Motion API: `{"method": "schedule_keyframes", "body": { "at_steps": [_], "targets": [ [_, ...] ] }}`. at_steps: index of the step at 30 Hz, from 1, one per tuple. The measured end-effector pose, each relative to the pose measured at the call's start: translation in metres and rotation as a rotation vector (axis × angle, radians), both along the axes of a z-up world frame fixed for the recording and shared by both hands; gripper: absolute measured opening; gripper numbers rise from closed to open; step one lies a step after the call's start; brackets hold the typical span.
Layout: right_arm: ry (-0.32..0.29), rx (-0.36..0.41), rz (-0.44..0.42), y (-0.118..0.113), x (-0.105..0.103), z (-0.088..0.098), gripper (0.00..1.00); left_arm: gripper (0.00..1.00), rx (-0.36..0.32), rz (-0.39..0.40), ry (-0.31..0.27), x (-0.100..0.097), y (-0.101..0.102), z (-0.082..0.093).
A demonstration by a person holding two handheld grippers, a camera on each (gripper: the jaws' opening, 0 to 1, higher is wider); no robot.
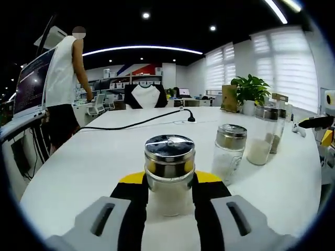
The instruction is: Rotate the seasoning bottle until the label or dispensing opening points toward the visible target arrow and the bottle remains upright within the marked orientation range
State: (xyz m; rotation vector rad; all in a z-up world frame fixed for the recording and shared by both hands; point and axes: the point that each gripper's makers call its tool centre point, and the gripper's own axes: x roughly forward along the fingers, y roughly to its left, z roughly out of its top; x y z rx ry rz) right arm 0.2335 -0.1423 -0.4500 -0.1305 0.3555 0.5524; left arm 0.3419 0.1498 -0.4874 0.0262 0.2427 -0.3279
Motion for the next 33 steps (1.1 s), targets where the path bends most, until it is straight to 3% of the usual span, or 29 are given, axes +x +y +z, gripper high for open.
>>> {"method": "schedule_keyframes", "body": {
  "at_steps": [10, 33],
  "targets": [
    [0.01, 0.004, -0.01, -0.0017, -0.002, -0.0022, 0.99, 0.34, 0.004, -0.047, -0.012, 0.0, -0.0022, 0.0004],
    [0.018, 0.015, -0.02, -0.0043, -0.0013, -0.0013, 0.99, 0.34, 0.008, -0.314, 0.003, 0.0005, -0.0078, 0.0009]
  ]
}}
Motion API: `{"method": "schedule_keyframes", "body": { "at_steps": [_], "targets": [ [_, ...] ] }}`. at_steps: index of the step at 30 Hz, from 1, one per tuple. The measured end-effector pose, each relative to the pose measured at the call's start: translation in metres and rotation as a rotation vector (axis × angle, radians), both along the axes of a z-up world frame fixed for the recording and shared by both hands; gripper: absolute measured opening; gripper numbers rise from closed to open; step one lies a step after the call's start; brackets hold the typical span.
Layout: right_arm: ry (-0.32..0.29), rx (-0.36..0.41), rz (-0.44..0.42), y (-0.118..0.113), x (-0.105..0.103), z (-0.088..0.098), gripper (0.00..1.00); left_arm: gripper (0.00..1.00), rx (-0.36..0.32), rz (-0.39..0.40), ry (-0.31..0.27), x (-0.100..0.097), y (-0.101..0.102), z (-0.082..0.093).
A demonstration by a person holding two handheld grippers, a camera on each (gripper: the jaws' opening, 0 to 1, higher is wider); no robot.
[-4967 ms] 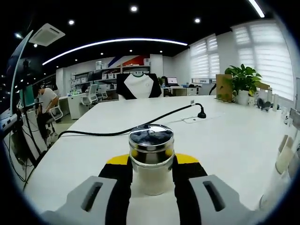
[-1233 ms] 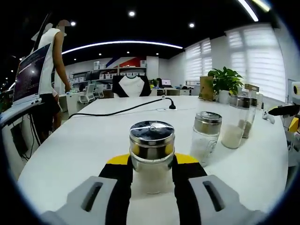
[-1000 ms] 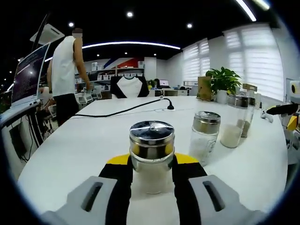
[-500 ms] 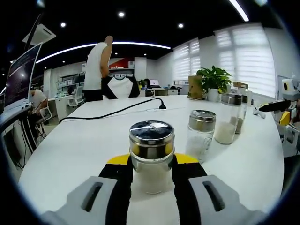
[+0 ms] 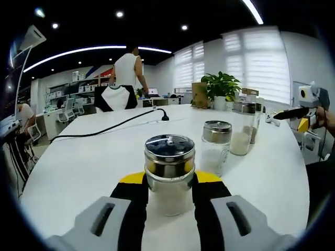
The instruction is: Rotate the seasoning bottle until the label or dispensing opening points toward the visible target arrow and the bottle remains upright within the marked orientation range
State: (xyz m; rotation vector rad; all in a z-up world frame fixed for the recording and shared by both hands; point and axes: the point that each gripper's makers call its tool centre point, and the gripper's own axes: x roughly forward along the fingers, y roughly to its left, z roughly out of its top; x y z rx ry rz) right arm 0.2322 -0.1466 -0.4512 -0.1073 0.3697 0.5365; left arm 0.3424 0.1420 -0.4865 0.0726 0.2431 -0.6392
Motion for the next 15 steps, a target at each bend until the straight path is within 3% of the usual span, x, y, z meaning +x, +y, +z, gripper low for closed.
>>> {"method": "schedule_keyframes", "body": {
  "at_steps": [15],
  "targets": [
    [0.003, -0.002, -0.009, -0.0034, -0.0003, -0.0017, 0.98, 0.34, 0.021, -0.157, 0.005, -0.001, -0.0072, -0.0009]
  ]
}}
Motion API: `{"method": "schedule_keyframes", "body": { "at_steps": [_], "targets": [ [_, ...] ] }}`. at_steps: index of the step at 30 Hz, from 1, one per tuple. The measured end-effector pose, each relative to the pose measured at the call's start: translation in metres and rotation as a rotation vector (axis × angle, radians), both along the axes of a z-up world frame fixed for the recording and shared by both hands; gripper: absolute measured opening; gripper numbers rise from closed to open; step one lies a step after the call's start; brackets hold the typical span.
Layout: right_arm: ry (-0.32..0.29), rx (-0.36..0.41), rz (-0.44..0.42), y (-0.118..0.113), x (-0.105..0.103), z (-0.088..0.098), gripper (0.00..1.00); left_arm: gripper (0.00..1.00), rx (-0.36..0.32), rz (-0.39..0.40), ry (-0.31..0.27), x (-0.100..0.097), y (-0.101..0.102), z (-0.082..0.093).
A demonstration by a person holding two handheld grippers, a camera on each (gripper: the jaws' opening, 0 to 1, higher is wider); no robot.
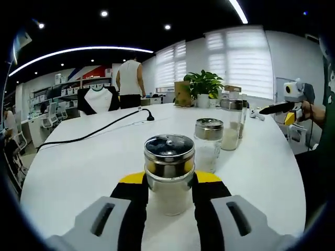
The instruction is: Rotate the seasoning bottle until the label or dispensing opening points toward the visible target arrow and the bottle remains upright within the marked orientation range
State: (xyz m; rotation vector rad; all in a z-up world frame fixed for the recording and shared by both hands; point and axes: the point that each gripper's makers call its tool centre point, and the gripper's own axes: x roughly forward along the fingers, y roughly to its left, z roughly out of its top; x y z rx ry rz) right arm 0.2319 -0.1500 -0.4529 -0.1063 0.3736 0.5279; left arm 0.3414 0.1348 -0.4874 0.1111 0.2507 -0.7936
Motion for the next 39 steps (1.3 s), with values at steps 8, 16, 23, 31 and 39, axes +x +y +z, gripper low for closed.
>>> {"method": "schedule_keyframes", "body": {
  "at_steps": [8, 16, 23, 31, 39],
  "targets": [
    [-0.004, 0.003, -0.003, -0.001, -0.001, 0.001, 0.98, 0.34, 0.02, -0.063, -0.003, -0.002, -0.001, 0.0],
    [0.002, 0.005, 0.001, 0.002, -0.001, -0.001, 0.98, 0.35, 0.024, -0.057, 0.0, -0.001, 0.001, -0.001],
    [0.007, -0.002, 0.001, 0.002, -0.001, -0.001, 0.97, 0.38, 0.068, -0.008, 0.04, -0.001, 0.005, -0.009],
    [0.012, -0.001, -0.003, 0.001, 0.0, -0.002, 0.97, 0.51, -0.04, 0.094, 0.015, -0.009, 0.01, 0.009],
    [0.011, 0.0, 0.0, 0.001, 0.001, -0.001, 0.97, 0.57, -0.069, 0.299, 0.026, -0.02, 0.021, 0.008]
  ]
}}
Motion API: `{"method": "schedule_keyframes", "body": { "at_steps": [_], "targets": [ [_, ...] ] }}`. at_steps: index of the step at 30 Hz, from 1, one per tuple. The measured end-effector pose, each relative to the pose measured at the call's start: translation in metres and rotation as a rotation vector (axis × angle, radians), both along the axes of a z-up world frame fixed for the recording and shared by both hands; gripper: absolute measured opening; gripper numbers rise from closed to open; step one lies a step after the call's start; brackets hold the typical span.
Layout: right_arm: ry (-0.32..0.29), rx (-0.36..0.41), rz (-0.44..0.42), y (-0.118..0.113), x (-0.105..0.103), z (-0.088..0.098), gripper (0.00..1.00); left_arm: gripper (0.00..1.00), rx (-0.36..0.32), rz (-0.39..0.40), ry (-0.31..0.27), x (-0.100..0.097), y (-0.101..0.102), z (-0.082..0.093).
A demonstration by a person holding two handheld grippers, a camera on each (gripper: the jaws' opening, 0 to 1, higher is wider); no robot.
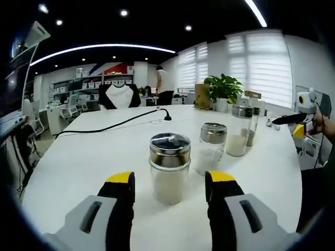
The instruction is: Rotate the seasoning bottle until the label or dispensing opening points toward the visible target arrow and the bottle remains upright within the marked orientation range
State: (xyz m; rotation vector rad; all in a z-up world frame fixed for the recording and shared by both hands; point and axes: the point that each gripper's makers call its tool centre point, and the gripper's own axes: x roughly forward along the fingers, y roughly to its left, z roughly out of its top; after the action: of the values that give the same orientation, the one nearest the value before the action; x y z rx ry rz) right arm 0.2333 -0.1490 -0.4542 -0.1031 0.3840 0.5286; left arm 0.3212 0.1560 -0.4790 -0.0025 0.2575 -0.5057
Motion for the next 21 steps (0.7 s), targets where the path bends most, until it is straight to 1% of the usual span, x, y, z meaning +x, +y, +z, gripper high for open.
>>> {"method": "schedule_keyframes", "body": {
  "at_steps": [1, 2, 5, 6, 7, 10, 11, 12, 15, 16, 17, 18, 19, 20, 21],
  "targets": [
    [-0.001, 0.0, 0.001, 0.0, 0.0, 0.0, 0.97, 0.57, 0.0, 0.044, -0.012, 0.0, 0.003, 0.002],
    [0.0, 0.0, 0.002, 0.001, 0.0, 0.0, 0.97, 0.57, -0.005, 0.075, -0.011, -0.001, 0.005, 0.003],
    [0.002, 0.0, 0.003, 0.002, 0.0, -0.001, 0.97, 0.57, 0.034, 0.135, -0.033, 0.0, 0.008, 0.006],
    [0.001, -0.007, 0.011, 0.003, -0.001, -0.001, 0.97, 0.57, 0.063, 0.162, -0.056, 0.002, 0.01, 0.009],
    [-0.001, -0.01, 0.014, 0.003, -0.001, -0.001, 0.97, 0.58, 0.076, 0.174, -0.064, 0.003, 0.01, 0.01],
    [-0.001, -0.004, 0.021, 0.005, -0.001, 0.0, 0.97, 0.58, 0.076, 0.206, -0.056, 0.002, 0.005, 0.01],
    [0.0, 0.001, 0.019, 0.006, -0.001, 0.0, 0.97, 0.58, 0.068, 0.217, -0.064, 0.002, 0.003, 0.011],
    [-0.001, 0.003, 0.018, 0.006, -0.001, 0.0, 0.97, 0.58, 0.076, 0.238, -0.077, 0.002, 0.002, 0.013],
    [0.0, 0.008, 0.015, 0.005, -0.001, 0.0, 0.97, 0.57, 0.094, 0.289, -0.08, 0.004, 0.004, 0.013],
    [0.001, 0.008, 0.016, 0.005, -0.001, 0.0, 0.97, 0.57, 0.081, 0.299, -0.081, 0.004, 0.003, 0.014],
    [0.0, 0.008, 0.015, 0.005, -0.001, 0.0, 0.97, 0.57, 0.046, 0.306, -0.082, 0.005, -0.001, 0.014],
    [0.0, 0.006, 0.013, 0.004, -0.001, 0.0, 0.97, 0.57, 0.032, 0.337, -0.078, 0.005, 0.001, 0.014],
    [0.0, 0.005, 0.012, 0.003, -0.001, 0.0, 0.97, 0.57, 0.057, 0.385, -0.088, 0.005, 0.006, 0.014],
    [0.0, 0.003, 0.01, 0.003, 0.0, 0.0, 0.97, 0.58, 0.085, 0.388, -0.096, 0.006, 0.006, 0.014],
    [-0.002, 0.003, 0.004, 0.001, 0.0, 0.0, 0.98, 0.58, 0.078, 0.372, -0.094, 0.007, 0.0, 0.014]
  ]
}}
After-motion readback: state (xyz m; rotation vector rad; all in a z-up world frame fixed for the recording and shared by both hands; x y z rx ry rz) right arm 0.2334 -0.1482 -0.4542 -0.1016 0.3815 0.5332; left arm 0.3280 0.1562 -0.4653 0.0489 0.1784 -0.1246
